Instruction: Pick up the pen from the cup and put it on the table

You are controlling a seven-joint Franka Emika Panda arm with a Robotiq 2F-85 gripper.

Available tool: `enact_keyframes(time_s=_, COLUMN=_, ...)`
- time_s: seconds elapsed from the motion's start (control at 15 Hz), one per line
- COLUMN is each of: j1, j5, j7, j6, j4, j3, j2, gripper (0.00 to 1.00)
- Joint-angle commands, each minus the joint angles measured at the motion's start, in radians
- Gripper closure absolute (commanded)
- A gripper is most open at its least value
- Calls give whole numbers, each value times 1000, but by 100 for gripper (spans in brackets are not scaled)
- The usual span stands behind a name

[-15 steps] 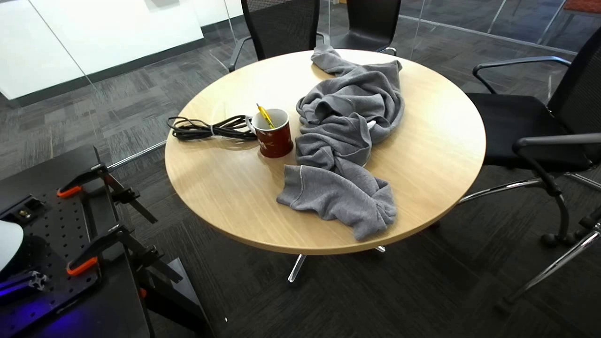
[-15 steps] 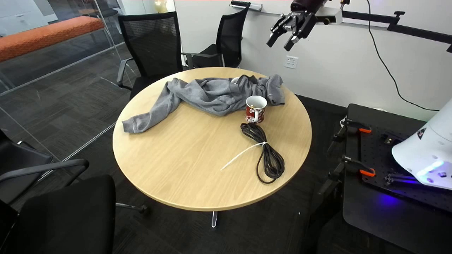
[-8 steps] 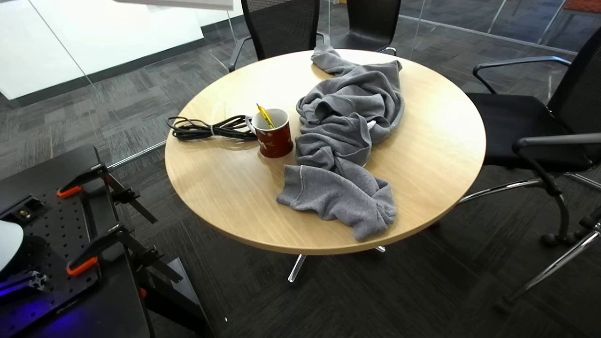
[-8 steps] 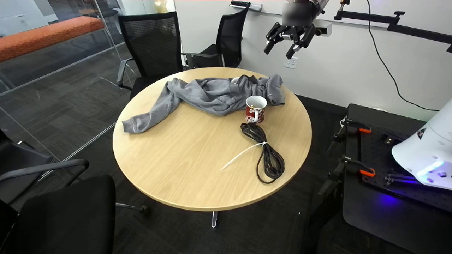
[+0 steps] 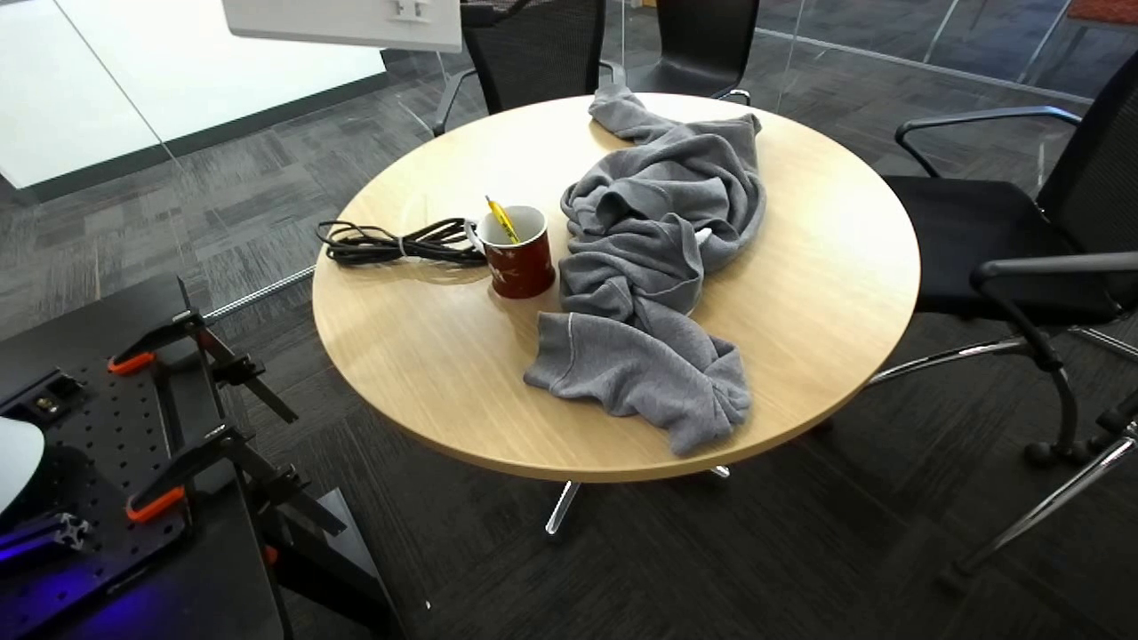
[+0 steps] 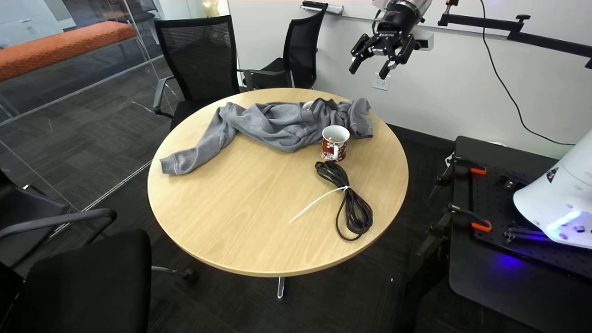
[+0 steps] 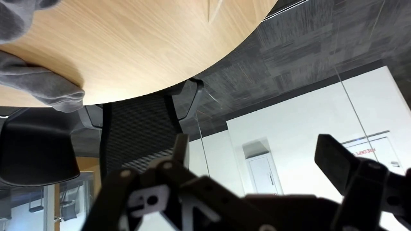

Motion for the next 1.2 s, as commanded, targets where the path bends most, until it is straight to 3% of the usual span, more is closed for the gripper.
enact_keyframes(time_s=0.0, j1=-32, j5=-1, j7=1, j6=-3, j4=2, j3=31, j2=1, gripper=0)
enact_keyframes(time_s=0.6, j1=-42, j5=48, j7=-266, j6=192, j4=20, j3=67, j2=135, gripper=0)
enact_keyframes(time_s=1.13, j1=-72, j5=105, j7=-520, j6=183, j4=39, j3=79, j2=222, gripper=0)
